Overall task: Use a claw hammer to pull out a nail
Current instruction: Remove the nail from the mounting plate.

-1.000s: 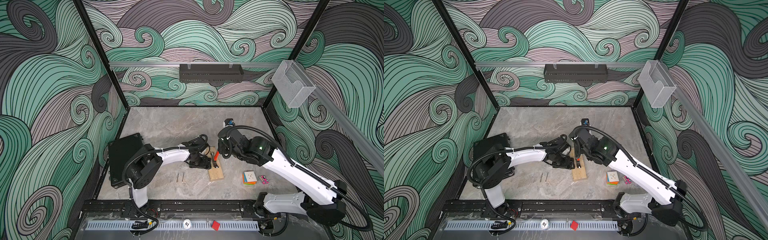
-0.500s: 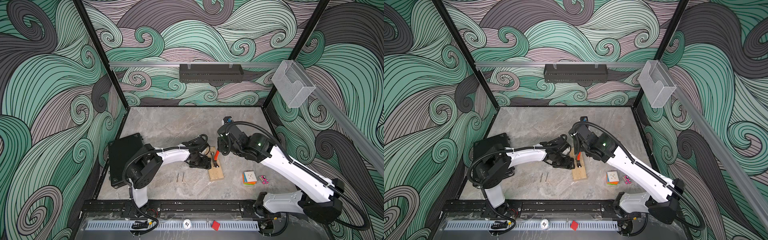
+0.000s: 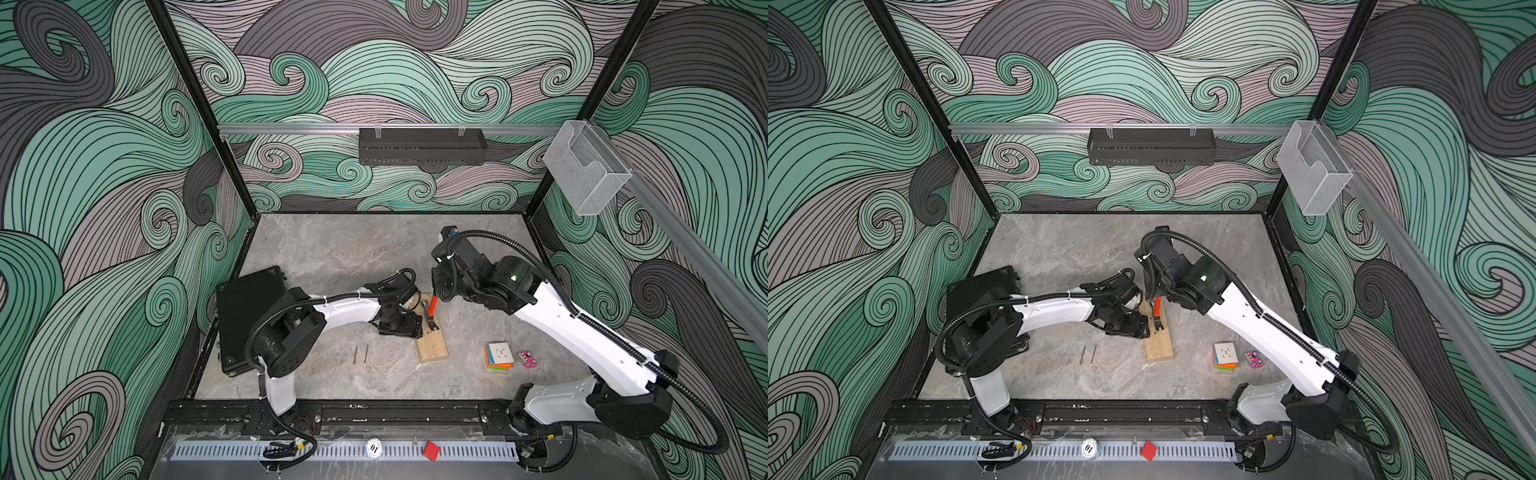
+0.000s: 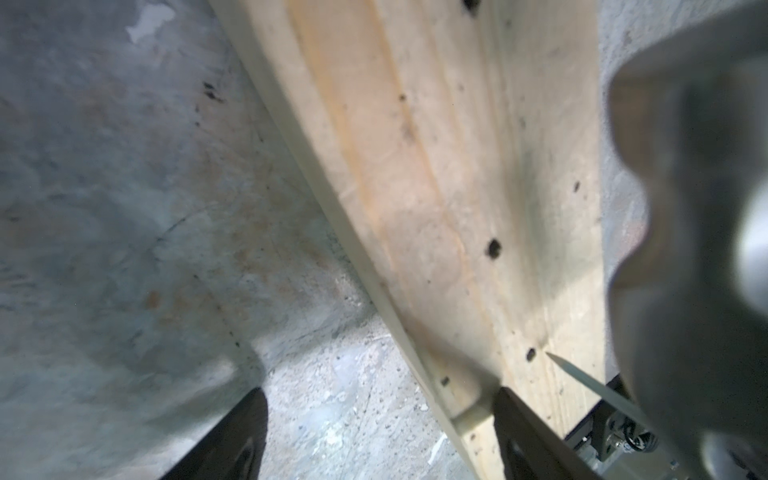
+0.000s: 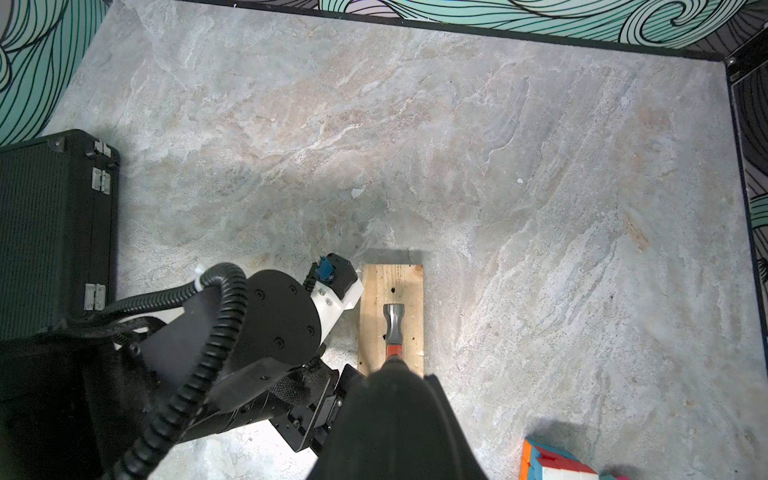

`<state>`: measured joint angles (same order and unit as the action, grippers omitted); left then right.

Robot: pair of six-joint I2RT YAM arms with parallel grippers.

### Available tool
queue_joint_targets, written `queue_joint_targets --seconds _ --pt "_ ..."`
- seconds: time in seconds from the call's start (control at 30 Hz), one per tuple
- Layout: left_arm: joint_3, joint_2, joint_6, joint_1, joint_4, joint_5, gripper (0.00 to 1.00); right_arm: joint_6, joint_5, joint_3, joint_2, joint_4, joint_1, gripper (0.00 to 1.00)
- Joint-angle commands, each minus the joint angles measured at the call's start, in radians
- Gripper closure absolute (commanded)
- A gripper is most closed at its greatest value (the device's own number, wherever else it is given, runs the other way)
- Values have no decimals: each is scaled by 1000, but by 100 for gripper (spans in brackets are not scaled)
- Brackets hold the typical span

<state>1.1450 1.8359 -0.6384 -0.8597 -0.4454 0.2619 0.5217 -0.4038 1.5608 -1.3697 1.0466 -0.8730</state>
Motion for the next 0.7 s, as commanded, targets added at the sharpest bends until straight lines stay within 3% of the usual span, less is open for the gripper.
queue_joint_targets --seconds 0.0,0.67 --pt "-27 79 10 4 -99 -138 18 -45 -17 74 -8 -17 12 95" --pt "5 46 23 5 -116 -153 18 -187 16 284 -113 -5 64 94"
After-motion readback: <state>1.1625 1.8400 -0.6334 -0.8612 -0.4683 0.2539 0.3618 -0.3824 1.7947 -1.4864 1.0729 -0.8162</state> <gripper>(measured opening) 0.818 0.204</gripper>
